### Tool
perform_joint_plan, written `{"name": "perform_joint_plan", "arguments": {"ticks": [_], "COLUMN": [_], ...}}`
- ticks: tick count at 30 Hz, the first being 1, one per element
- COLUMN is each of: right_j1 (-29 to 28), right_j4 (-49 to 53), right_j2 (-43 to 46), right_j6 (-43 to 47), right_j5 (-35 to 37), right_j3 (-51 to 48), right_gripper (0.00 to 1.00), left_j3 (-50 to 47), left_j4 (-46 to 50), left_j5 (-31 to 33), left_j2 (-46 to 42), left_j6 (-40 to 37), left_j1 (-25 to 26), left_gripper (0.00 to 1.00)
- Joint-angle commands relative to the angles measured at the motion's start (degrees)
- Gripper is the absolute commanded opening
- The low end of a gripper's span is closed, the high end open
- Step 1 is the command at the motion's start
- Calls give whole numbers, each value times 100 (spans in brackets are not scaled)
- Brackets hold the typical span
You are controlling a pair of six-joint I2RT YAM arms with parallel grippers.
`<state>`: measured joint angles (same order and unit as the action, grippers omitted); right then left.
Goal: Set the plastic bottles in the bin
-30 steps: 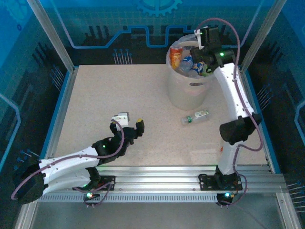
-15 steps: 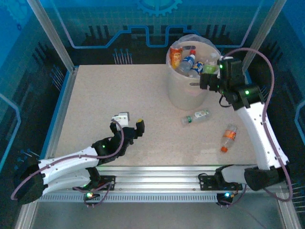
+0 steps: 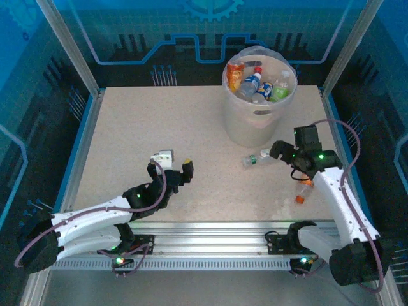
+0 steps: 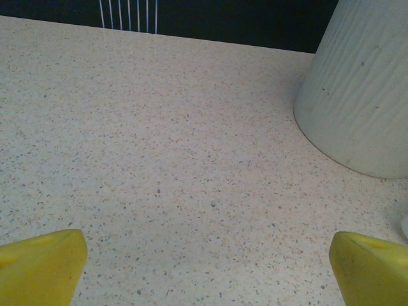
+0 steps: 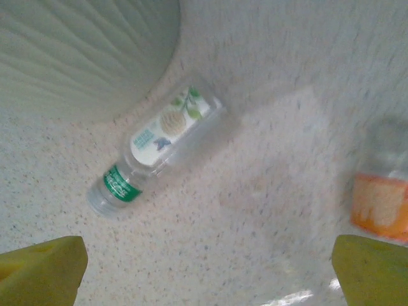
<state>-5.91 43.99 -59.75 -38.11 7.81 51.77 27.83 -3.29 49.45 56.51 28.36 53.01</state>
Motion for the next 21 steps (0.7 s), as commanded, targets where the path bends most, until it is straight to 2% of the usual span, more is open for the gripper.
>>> {"name": "perform_joint_plan", "arguments": {"ticks": [1,9,21], "right_j1": [108,113,109], "right_j4": [-1087,-1745,-2249], "right_j2": [-178,-808,-1758], "right_j6": [-724,-968,-1118], "right_j5": [-1040,-841,-661], "right_j3": [-586,-826,-524], "right_gripper": [100,100,100], "left_j3": [73,71,169], "left_j4": [-171,-144,-174], "left_j5": [5,-3,-73], "left_j2": [9,96,321], "left_j6": [-93,-10,-5], "left_j1": [-44,-54,-50], "left_gripper": [99,99,99]}}
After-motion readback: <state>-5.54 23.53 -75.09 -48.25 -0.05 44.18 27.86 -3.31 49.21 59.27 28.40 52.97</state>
